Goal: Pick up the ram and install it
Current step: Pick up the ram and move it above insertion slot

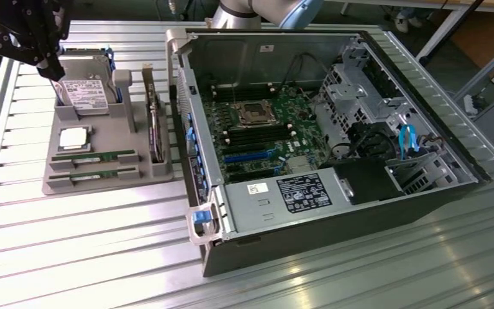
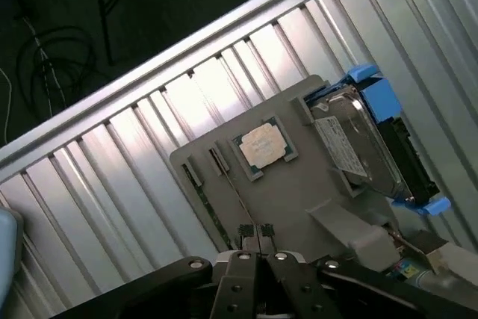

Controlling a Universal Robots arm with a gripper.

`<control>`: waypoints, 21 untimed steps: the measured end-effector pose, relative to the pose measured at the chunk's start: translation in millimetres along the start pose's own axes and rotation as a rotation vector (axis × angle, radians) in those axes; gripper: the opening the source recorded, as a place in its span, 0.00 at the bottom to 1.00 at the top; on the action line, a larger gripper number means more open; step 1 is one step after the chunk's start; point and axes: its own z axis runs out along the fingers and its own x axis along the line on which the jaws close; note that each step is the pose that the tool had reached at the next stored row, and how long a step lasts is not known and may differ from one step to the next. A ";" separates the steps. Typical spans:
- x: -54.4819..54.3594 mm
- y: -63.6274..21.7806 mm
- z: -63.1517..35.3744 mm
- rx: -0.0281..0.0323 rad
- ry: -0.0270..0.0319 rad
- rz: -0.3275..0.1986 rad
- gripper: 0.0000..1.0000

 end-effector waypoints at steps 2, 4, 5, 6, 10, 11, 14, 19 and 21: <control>0.0 0.0 0.1 -0.0006 0.0030 -0.066 0.09; 0.0 0.0 0.1 -0.0009 0.0053 -0.111 0.09; 0.0 0.0 0.1 -0.0011 0.0068 -0.139 0.09; 0.0 0.0 0.1 -0.0015 0.0087 -0.175 0.09; 0.0 0.0 0.1 -0.0024 0.0159 -0.316 0.09; 0.0 0.0 0.2 -0.0028 0.0192 -0.380 0.09; 0.0 0.0 0.3 -0.0029 0.0197 -0.386 0.09; 0.1 -0.3 7.5 -0.0028 0.0196 -0.386 0.09; 0.2 -0.6 13.6 -0.0028 0.0195 -0.386 0.09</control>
